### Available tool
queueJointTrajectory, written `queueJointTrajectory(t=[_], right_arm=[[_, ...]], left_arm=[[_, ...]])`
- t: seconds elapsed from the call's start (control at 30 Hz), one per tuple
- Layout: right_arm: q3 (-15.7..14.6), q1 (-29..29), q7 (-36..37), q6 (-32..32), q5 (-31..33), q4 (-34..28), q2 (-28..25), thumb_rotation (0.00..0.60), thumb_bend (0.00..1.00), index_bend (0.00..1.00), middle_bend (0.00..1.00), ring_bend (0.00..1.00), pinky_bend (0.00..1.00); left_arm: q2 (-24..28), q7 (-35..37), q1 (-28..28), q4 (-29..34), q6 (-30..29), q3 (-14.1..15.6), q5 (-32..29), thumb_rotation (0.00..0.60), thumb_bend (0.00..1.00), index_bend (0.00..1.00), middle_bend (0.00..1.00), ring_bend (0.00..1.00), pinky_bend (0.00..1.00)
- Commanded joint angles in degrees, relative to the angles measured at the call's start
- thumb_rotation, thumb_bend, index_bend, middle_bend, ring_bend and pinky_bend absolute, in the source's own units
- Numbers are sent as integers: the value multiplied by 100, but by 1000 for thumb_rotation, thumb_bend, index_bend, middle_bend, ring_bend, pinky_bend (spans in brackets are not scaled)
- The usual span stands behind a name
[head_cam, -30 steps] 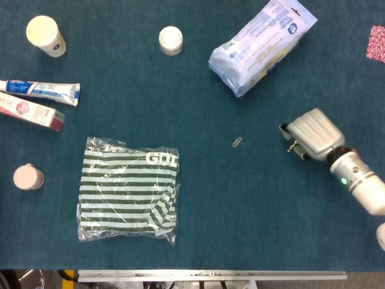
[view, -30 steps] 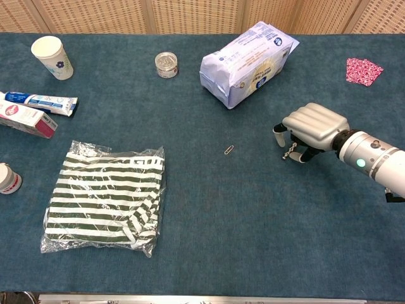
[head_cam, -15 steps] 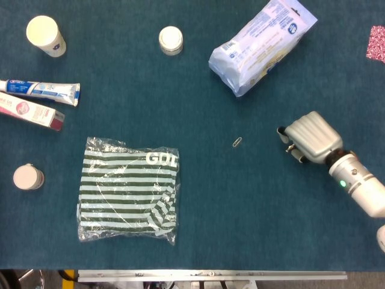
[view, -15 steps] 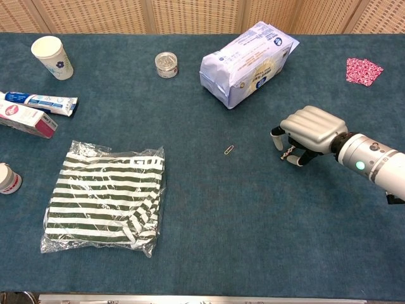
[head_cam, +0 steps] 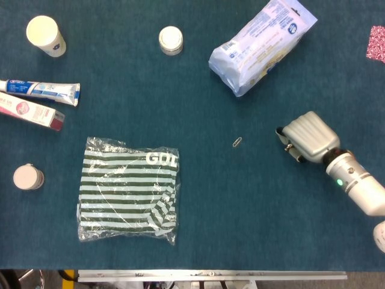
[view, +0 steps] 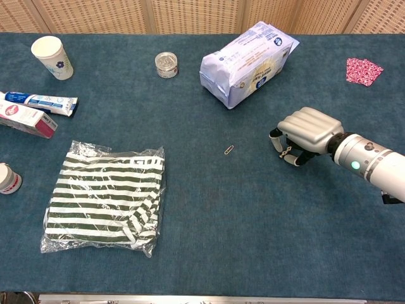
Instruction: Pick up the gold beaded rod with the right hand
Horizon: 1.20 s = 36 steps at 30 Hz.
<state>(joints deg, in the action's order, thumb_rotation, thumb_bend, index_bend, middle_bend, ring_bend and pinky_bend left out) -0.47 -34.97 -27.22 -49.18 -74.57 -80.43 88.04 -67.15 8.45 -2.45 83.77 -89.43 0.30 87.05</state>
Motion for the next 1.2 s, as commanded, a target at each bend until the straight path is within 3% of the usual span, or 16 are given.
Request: queueJointTrajectory(t=[0.03, 0.33, 0.57, 0.87, 1.2], right_arm=[[2, -4, -3, -1, 16, 3, 7, 600, 299, 545, 962, 1000, 1000], [8, -10, -70, -11, 114, 15, 13, 600, 313, 591, 962, 1000, 1000], [107, -9, 285, -113, 33, -279, -143, 600, 324, 639, 970, 1000, 1000], [353, -34, 1242, -58, 74, -916, -464, 600, 328, 674, 982, 1000, 1000], [575, -83, 2244, 3, 65, -1197, -407, 600, 345, 719, 985, 1000, 1000]], left_arm=[[1, 4, -5, 1, -8, -3, -2, 600, 241, 77, 100, 69, 98], [-5, 23, -9, -27, -1, -6, -10, 600, 241, 77, 100, 69, 97], [15, 28, -23, -18, -29, -15, -9, 600, 241, 77, 100, 69, 97], [43, -39, -38, 55, -79, -3, 42, 600, 241, 77, 100, 69, 97], [88, -98, -58, 142, -127, 5, 76, 600, 241, 77, 100, 69, 97]])
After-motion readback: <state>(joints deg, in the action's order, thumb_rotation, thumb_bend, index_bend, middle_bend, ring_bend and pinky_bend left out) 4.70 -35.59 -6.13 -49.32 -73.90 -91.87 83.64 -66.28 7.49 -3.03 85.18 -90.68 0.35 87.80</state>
